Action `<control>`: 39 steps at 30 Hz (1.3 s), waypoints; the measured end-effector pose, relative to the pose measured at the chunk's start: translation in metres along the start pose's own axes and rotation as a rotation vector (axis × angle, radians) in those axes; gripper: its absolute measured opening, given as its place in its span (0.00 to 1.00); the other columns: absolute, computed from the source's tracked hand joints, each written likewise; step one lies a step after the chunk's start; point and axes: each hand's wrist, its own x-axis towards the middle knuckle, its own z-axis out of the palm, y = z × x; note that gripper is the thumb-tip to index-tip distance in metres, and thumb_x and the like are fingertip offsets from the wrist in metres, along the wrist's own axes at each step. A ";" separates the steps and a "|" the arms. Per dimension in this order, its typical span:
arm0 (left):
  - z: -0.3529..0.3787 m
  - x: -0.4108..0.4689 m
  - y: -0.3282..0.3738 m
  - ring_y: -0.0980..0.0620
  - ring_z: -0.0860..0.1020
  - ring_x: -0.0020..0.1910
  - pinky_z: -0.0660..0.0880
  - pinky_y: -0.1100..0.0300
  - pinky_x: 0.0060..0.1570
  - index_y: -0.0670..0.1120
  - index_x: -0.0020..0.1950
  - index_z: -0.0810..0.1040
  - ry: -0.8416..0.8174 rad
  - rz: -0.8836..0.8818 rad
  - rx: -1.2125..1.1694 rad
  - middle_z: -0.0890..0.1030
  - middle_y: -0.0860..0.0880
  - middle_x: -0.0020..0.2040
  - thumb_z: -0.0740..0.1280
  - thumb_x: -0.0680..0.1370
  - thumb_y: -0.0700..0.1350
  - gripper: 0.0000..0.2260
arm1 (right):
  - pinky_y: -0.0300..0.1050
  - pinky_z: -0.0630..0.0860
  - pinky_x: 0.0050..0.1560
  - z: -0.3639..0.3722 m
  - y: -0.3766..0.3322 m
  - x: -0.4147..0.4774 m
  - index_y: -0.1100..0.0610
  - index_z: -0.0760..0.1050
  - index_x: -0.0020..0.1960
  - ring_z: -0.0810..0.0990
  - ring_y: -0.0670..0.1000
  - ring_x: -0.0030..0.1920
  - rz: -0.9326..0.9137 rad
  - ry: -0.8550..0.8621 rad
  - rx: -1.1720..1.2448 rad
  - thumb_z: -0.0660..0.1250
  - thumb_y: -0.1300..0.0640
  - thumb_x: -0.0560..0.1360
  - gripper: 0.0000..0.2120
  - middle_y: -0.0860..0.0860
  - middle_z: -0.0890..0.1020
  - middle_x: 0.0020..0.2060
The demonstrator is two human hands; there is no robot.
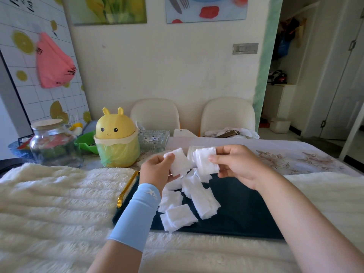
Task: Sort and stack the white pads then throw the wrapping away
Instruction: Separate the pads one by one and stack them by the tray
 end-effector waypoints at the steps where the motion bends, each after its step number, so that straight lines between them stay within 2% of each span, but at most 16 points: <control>1: 0.001 0.000 0.000 0.44 0.83 0.47 0.83 0.53 0.41 0.42 0.45 0.79 -0.010 0.007 0.014 0.82 0.42 0.49 0.69 0.79 0.44 0.07 | 0.42 0.76 0.33 0.001 -0.002 -0.001 0.61 0.82 0.52 0.80 0.49 0.34 -0.017 -0.017 0.043 0.72 0.65 0.76 0.05 0.54 0.85 0.41; 4: 0.008 -0.003 -0.002 0.44 0.85 0.45 0.83 0.52 0.44 0.41 0.48 0.82 -0.088 0.017 0.028 0.84 0.40 0.49 0.69 0.79 0.44 0.07 | 0.40 0.72 0.29 0.012 -0.005 -0.004 0.61 0.82 0.52 0.77 0.48 0.33 -0.067 -0.086 0.151 0.72 0.67 0.75 0.06 0.53 0.83 0.39; 8: 0.012 -0.009 -0.003 0.42 0.85 0.47 0.82 0.50 0.51 0.39 0.53 0.82 -0.232 -0.060 0.006 0.85 0.38 0.49 0.66 0.81 0.42 0.08 | 0.40 0.74 0.29 0.028 0.003 -0.003 0.59 0.83 0.51 0.79 0.46 0.33 -0.101 0.002 -0.046 0.75 0.64 0.74 0.07 0.52 0.85 0.40; 13: 0.009 -0.010 -0.001 0.41 0.84 0.50 0.83 0.54 0.43 0.37 0.59 0.80 -0.292 -0.152 -0.103 0.85 0.37 0.52 0.66 0.81 0.43 0.11 | 0.39 0.73 0.29 0.021 0.004 -0.001 0.56 0.84 0.50 0.79 0.44 0.32 -0.124 0.091 -0.162 0.75 0.63 0.74 0.06 0.52 0.87 0.41; 16: 0.008 -0.012 0.001 0.42 0.85 0.49 0.82 0.56 0.42 0.38 0.60 0.79 -0.332 -0.150 -0.084 0.85 0.38 0.51 0.65 0.81 0.43 0.12 | 0.39 0.72 0.29 0.022 0.000 -0.003 0.57 0.84 0.50 0.78 0.46 0.33 -0.148 0.046 -0.109 0.75 0.63 0.74 0.06 0.53 0.86 0.40; 19: 0.010 -0.013 0.002 0.42 0.84 0.51 0.82 0.55 0.43 0.38 0.62 0.79 -0.387 -0.148 -0.062 0.85 0.38 0.52 0.62 0.83 0.45 0.13 | 0.34 0.71 0.27 0.029 0.000 -0.006 0.57 0.84 0.48 0.79 0.43 0.29 -0.148 0.071 -0.163 0.74 0.65 0.74 0.06 0.51 0.85 0.38; 21: 0.010 -0.014 0.004 0.41 0.84 0.52 0.82 0.53 0.45 0.38 0.61 0.79 -0.396 -0.158 -0.054 0.85 0.38 0.51 0.63 0.82 0.51 0.18 | 0.34 0.74 0.29 0.032 0.001 -0.006 0.56 0.84 0.48 0.82 0.44 0.33 -0.151 0.111 -0.203 0.74 0.64 0.73 0.06 0.50 0.86 0.39; 23: 0.009 -0.014 0.005 0.41 0.84 0.53 0.82 0.52 0.48 0.39 0.59 0.80 -0.428 -0.135 -0.016 0.85 0.38 0.52 0.68 0.76 0.57 0.23 | 0.37 0.78 0.39 0.032 0.001 -0.005 0.53 0.83 0.50 0.84 0.46 0.42 -0.153 0.134 -0.252 0.75 0.61 0.73 0.07 0.49 0.85 0.44; 25: 0.006 -0.015 0.006 0.43 0.83 0.54 0.82 0.53 0.51 0.38 0.59 0.81 -0.477 -0.096 0.039 0.84 0.39 0.54 0.74 0.70 0.52 0.23 | 0.38 0.77 0.44 0.029 0.000 -0.004 0.50 0.79 0.56 0.82 0.45 0.48 -0.108 0.108 -0.262 0.75 0.57 0.74 0.12 0.47 0.83 0.49; 27: 0.004 -0.014 0.006 0.43 0.83 0.54 0.81 0.53 0.53 0.37 0.59 0.81 -0.512 -0.080 0.058 0.84 0.38 0.55 0.73 0.74 0.43 0.16 | 0.41 0.76 0.41 0.026 -0.001 -0.004 0.51 0.79 0.60 0.82 0.46 0.44 -0.034 0.029 -0.182 0.74 0.57 0.75 0.14 0.48 0.83 0.46; 29: 0.003 -0.014 0.006 0.42 0.83 0.55 0.81 0.53 0.53 0.36 0.60 0.79 -0.534 -0.090 0.030 0.84 0.38 0.55 0.68 0.78 0.37 0.11 | 0.43 0.76 0.37 0.024 0.000 -0.004 0.55 0.81 0.56 0.81 0.48 0.40 0.024 -0.034 -0.059 0.74 0.59 0.75 0.11 0.49 0.84 0.41; 34: 0.000 -0.015 0.011 0.44 0.84 0.51 0.83 0.56 0.48 0.35 0.62 0.78 -0.600 -0.122 -0.063 0.83 0.37 0.56 0.64 0.80 0.35 0.11 | 0.43 0.75 0.38 0.019 -0.001 -0.003 0.57 0.83 0.54 0.81 0.51 0.40 0.080 -0.091 0.104 0.73 0.58 0.76 0.07 0.52 0.86 0.42; 39: 0.001 -0.015 0.008 0.43 0.83 0.55 0.82 0.53 0.53 0.37 0.61 0.79 -0.585 -0.100 -0.050 0.84 0.38 0.56 0.65 0.80 0.39 0.12 | 0.44 0.76 0.40 0.020 0.002 -0.002 0.56 0.83 0.54 0.81 0.51 0.41 0.032 -0.040 0.031 0.73 0.58 0.76 0.07 0.52 0.86 0.44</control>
